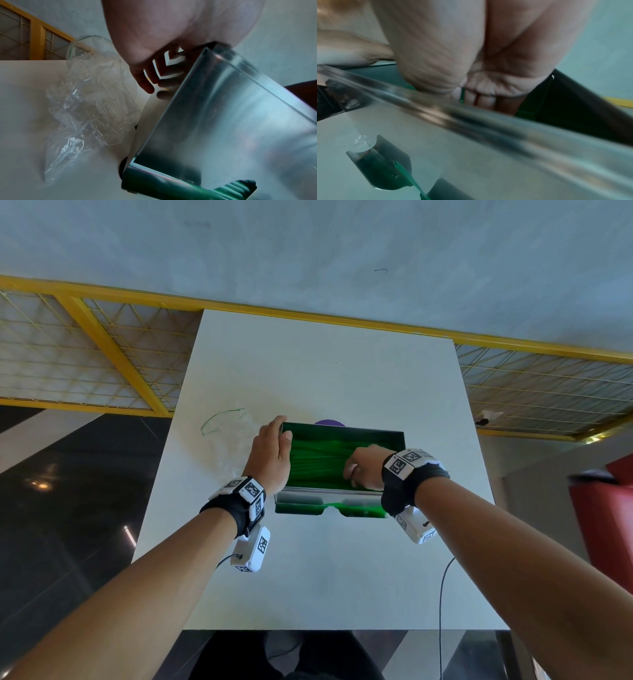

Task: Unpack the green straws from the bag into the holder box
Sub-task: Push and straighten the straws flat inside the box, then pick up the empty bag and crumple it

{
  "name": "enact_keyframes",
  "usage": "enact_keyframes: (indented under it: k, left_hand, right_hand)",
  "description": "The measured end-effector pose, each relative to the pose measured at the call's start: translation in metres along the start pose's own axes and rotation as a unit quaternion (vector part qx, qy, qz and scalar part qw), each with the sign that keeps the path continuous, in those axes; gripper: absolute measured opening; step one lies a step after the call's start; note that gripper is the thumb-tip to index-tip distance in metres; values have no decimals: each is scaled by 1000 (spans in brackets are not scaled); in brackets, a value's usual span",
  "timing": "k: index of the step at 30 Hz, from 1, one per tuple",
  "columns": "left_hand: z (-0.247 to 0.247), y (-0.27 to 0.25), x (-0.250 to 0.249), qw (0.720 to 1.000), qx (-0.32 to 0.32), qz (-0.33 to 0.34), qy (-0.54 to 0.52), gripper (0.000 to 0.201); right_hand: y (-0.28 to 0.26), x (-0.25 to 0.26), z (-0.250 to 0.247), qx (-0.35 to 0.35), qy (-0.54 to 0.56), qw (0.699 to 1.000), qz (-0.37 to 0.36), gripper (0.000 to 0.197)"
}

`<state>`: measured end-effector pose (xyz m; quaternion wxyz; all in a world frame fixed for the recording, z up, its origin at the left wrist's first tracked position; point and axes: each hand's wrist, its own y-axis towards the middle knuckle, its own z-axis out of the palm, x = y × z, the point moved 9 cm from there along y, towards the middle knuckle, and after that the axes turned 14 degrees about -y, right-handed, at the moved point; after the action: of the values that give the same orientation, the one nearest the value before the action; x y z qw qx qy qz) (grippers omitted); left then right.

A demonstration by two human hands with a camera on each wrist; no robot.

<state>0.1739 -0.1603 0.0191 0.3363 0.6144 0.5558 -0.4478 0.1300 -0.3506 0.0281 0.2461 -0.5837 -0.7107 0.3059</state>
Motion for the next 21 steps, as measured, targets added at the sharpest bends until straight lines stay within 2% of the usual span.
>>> enact_keyframes:
  k: [4,11,14,17,19,21]
  left_hand:
    - [0,0,-2,1000,7,-5,4,43]
    - [-1,-1,-8,1000,17,-14,10,47]
    - [-1,-5,-15,999,27,-21,19,51]
    - [-9,-8,-28,999,27,11,26,52]
    - [-31,-6,-37,998,-6,41,47,51]
    - [-69,-4,-34,990,-86,36,102,56]
  right_hand:
    - [-4,-1,-12,-54,26,998,5,31]
    - [-15,9,-23,-85,44,995,-20,22]
    - [-22,13,-36,-142,93,985,-27,14]
    - [-33,25,-49,-193,103,975,-46,15]
    - [-42,38,-56,-216,99,970,-60,17]
    - [-51,52,-65,-235,114,962,-80,16]
